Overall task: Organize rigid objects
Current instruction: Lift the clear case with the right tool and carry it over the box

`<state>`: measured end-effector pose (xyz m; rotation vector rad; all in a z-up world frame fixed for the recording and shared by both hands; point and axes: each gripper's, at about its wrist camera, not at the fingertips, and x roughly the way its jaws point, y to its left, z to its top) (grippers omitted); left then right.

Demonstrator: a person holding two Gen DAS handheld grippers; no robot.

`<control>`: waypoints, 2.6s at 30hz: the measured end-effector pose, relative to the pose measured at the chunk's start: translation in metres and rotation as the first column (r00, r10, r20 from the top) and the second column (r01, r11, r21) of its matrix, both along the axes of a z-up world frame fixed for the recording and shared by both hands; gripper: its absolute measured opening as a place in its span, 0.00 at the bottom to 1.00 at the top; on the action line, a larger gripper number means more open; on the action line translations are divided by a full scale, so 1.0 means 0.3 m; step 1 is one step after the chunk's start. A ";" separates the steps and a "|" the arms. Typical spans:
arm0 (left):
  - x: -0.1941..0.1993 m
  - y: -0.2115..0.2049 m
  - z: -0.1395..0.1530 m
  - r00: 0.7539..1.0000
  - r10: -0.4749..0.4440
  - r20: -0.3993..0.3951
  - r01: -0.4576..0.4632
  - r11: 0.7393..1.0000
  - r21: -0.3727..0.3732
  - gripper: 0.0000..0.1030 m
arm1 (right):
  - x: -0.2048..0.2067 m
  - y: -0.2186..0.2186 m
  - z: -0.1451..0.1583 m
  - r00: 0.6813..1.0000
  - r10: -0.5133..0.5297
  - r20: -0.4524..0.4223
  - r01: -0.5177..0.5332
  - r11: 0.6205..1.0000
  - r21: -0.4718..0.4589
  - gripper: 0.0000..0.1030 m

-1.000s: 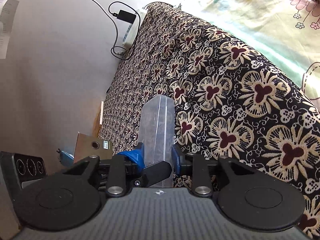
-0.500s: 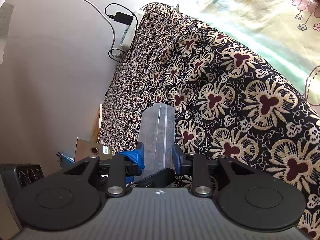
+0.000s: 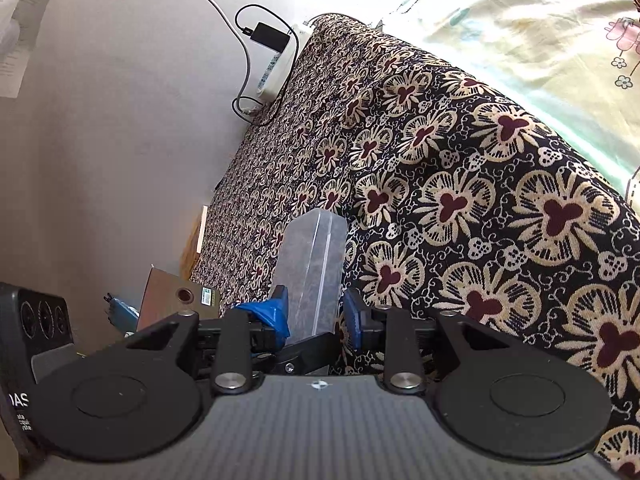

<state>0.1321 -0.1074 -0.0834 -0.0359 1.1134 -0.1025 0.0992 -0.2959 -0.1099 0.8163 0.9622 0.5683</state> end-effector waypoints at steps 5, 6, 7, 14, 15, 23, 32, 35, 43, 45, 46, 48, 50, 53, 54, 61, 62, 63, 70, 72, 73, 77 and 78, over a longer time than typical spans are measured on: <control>-0.005 0.017 0.002 1.000 0.015 0.003 -0.015 0.999 -0.033 0.46 | 0.005 0.003 -0.001 1.000 0.007 -0.007 -0.007 1.000 0.004 0.11; -0.006 0.021 0.004 1.000 0.017 0.003 -0.017 0.999 -0.041 0.46 | 0.008 0.006 0.001 1.000 0.013 -0.010 -0.013 1.000 0.005 0.13; -0.005 0.026 0.005 1.000 0.021 0.002 -0.021 0.998 -0.053 0.47 | 0.014 0.013 0.002 1.000 0.025 -0.017 -0.025 1.000 0.006 0.13; -0.002 0.099 0.009 0.999 0.049 0.002 -0.047 0.980 -0.194 0.46 | 0.046 0.046 0.003 0.995 0.070 -0.064 -0.068 0.997 0.037 0.17; -0.004 0.114 0.008 0.999 0.053 0.004 -0.051 0.974 -0.221 0.46 | 0.050 0.048 0.002 0.995 0.074 -0.073 -0.070 0.996 0.047 0.18; -0.023 0.167 0.002 0.998 0.061 0.018 -0.051 0.944 -0.327 0.46 | 0.063 0.110 0.008 0.990 0.121 -0.077 -0.118 0.992 0.043 0.17; -0.042 0.117 0.007 0.998 0.054 0.040 -0.042 0.962 -0.268 0.46 | 0.041 0.145 0.007 0.987 0.142 -0.070 -0.142 0.990 0.012 0.15; -0.051 0.109 0.007 0.997 0.058 0.041 -0.045 0.964 -0.261 0.46 | 0.035 0.127 0.006 0.985 0.149 -0.086 -0.148 0.989 0.018 0.16; -0.108 0.104 0.009 0.997 0.074 0.027 -0.064 0.961 -0.270 0.46 | -0.037 0.170 0.034 0.975 0.211 -0.064 -0.215 0.975 -0.061 0.17; -0.127 0.113 0.011 0.997 0.082 0.014 -0.075 0.958 -0.278 0.46 | -0.053 0.185 0.038 0.970 0.230 -0.073 -0.235 0.970 -0.066 0.17; -0.135 0.116 0.013 0.996 0.084 0.008 -0.079 0.957 -0.279 0.46 | -0.063 0.194 0.041 0.968 0.241 -0.073 -0.246 0.967 -0.072 0.17; -0.153 0.121 0.017 0.996 0.087 0.002 -0.083 0.958 -0.273 0.46 | -0.080 0.219 0.046 0.962 0.262 -0.077 -0.268 0.960 -0.082 0.17; -0.175 0.125 0.023 0.996 0.091 -0.003 -0.089 0.960 -0.266 0.46 | -0.094 0.241 0.049 0.956 0.280 -0.089 -0.287 0.954 -0.084 0.17; -0.203 0.139 0.032 0.995 0.100 -0.017 -0.101 0.961 -0.259 0.46 | -0.117 0.283 0.054 0.944 0.314 -0.102 -0.323 0.943 -0.087 0.17; -0.212 0.145 0.035 0.994 0.106 -0.024 -0.109 0.960 -0.258 0.46 | -0.125 0.300 0.058 0.939 0.329 -0.104 -0.338 0.937 -0.091 0.17; -0.327 0.221 0.065 0.987 0.155 -0.051 -0.163 0.952 -0.259 0.46 | -0.182 0.421 0.092 0.884 0.455 -0.111 -0.465 0.880 -0.094 0.17; -0.347 0.232 0.071 0.985 0.163 -0.050 -0.170 0.952 -0.254 0.46 | -0.188 0.444 0.097 0.875 0.472 -0.110 -0.481 0.872 -0.092 0.17; -0.366 0.245 0.075 0.984 0.174 -0.050 -0.181 0.951 -0.250 0.46 | -0.194 0.463 0.100 0.866 0.488 -0.111 -0.498 0.863 -0.090 0.17; -0.474 0.319 0.101 0.962 0.265 -0.064 -0.273 0.929 -0.250 0.46 | -0.223 0.593 0.124 0.787 0.607 -0.114 -0.616 0.782 -0.093 0.17; -0.502 0.337 0.120 0.955 0.290 -0.057 -0.295 0.924 -0.243 0.46 | -0.237 0.614 0.141 0.762 0.639 -0.101 -0.647 0.757 -0.089 0.17; -0.517 0.345 0.128 0.952 0.301 -0.054 -0.305 0.922 -0.240 0.46 | -0.240 0.632 0.147 0.750 0.655 -0.096 -0.661 0.745 -0.086 0.17; -0.572 0.371 0.173 0.940 0.339 -0.041 -0.339 0.912 -0.233 0.46 | -0.267 0.690 0.175 0.700 0.711 -0.062 -0.714 0.696 -0.082 0.16; -0.583 0.375 0.184 0.936 0.349 -0.036 -0.348 0.911 -0.222 0.46 | -0.272 0.707 0.182 0.689 0.723 -0.053 -0.724 0.685 -0.082 0.16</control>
